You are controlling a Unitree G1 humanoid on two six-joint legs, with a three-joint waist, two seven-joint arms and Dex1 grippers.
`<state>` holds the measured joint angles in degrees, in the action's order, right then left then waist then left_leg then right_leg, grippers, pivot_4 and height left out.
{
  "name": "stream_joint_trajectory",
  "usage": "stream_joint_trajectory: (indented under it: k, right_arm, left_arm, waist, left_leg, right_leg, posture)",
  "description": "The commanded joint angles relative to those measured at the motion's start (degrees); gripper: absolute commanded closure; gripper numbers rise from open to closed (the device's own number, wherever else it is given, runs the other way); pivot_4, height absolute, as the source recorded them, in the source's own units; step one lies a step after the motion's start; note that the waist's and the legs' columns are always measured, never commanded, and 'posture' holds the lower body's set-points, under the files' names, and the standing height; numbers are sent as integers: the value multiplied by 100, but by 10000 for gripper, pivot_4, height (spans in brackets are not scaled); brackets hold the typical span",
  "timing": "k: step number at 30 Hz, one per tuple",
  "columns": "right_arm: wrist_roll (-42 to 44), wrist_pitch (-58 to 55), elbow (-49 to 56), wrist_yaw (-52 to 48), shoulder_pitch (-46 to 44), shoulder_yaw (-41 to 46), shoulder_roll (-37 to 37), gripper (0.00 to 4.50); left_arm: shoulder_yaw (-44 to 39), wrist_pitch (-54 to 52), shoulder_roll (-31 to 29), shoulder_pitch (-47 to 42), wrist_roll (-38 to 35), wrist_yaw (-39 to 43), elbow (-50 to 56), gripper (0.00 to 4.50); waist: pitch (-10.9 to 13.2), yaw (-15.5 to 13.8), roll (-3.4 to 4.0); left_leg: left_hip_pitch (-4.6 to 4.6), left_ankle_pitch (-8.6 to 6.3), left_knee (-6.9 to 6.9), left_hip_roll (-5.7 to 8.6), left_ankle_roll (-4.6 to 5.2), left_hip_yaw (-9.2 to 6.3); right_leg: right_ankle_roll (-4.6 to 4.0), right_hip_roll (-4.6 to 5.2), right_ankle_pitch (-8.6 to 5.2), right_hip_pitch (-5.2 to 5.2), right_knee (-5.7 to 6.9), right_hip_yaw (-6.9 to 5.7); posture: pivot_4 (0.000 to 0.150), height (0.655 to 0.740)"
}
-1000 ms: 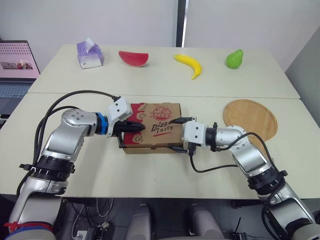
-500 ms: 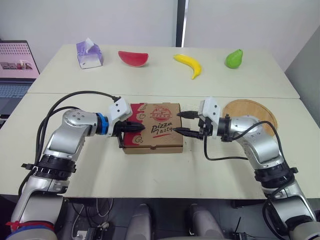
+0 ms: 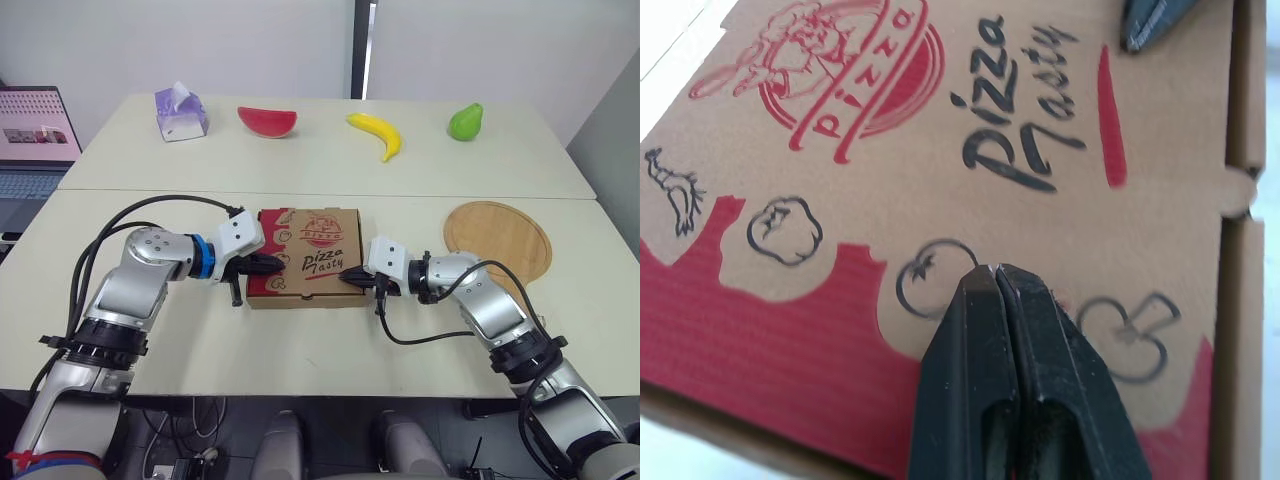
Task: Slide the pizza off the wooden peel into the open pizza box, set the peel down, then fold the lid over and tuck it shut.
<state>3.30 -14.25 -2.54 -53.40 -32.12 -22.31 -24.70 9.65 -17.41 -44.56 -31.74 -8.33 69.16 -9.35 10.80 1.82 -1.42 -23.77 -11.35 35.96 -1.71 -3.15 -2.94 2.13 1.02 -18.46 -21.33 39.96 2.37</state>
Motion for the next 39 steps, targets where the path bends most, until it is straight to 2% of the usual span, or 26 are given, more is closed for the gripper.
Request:
stream_joint_trajectory:
  k: [1,5,9,12,15,17,22,31,34,39]
  right_arm:
    - [120,-218,-11,71,117,237,26,44860]
    - [567,-442,268,210,127,689,246,44860]
    - [1086,-795,433,709,9,1485,513,44860]
    - [712,-711,138,1213,-102,1655,398,44860]
    - [48,-200,-417,1376,-142,1370,49,44860]
    - [-255,55,-735,1318,-161,1135,-108,44860]
    - [-217,-50,-874,1049,-164,916,49,44860]
    - [175,-826,-269,674,20,795,394,44860]
    - [245,-1062,90,557,156,752,305,44860]
    - [298,-1384,797,467,533,878,-75,44860]
  left_arm:
    - [-153,-125,9,181,-56,-114,-38,45000]
    - [-870,-258,377,115,-627,-605,210,45000]
    - [-1821,-588,567,129,-1020,-1542,434,45000]
    - [-2173,-524,506,232,-826,-2183,337,45000]
    - [-2211,-446,341,461,-402,-2705,119,45000]
    - [-2057,-439,261,670,-278,-2680,92,45000]
    - [-1710,-610,467,1009,-456,-2338,285,45000]
    - [-1081,-427,815,822,-473,-1890,377,45000]
    - [-772,-475,874,856,-498,-1619,626,45000]
    - [-492,-548,1235,662,-413,-1738,779,45000]
  waist:
    - [-5,0,0]
    - [-3,-10,-1]
    - [0,-4,-4]
    - [0,-1,-4]
    - [-1,0,-4]
    - [0,2,-3]
    - [1,-3,-2]
    - [1,-3,-2]
    - [1,-23,-2]
    - [1,-57,-2]
  left_leg:
    - [0,0,0,0,0,0]
    - [-10,0,3,-1,0,-5]
    - [-20,0,4,-4,0,-6]
    - [-15,0,0,-3,0,-5]
    - [-13,0,-2,-1,0,-3]
    - [-13,0,-3,0,0,0]
    - [-16,0,-3,-1,0,0]
    - [-16,0,-3,0,0,0]
    - [-17,0,-3,0,0,-3]
    - [-17,0,-1,7,0,-4]
  right_leg:
    - [0,0,0,1,0,0]
    - [0,1,0,-5,2,-4]
    - [0,2,1,-16,4,-4]
    - [0,2,1,-15,3,-2]
    - [0,2,1,-14,2,-2]
    - [0,3,0,-15,0,0]
    - [0,3,1,-18,2,-1]
    - [0,3,1,-16,1,0]
    - [0,3,1,-16,0,-3]
    - [0,9,0,-9,-5,-4]
  posture:
    - [1500,7400]
    - [1500,7400]
    - [1500,7400]
    - [1500,7400]
    - [1500,7400]
    - [1500,7400]
    - [1500,7400]
    - [1500,7400]
    - [1500,7400]
    - [1500,7400]
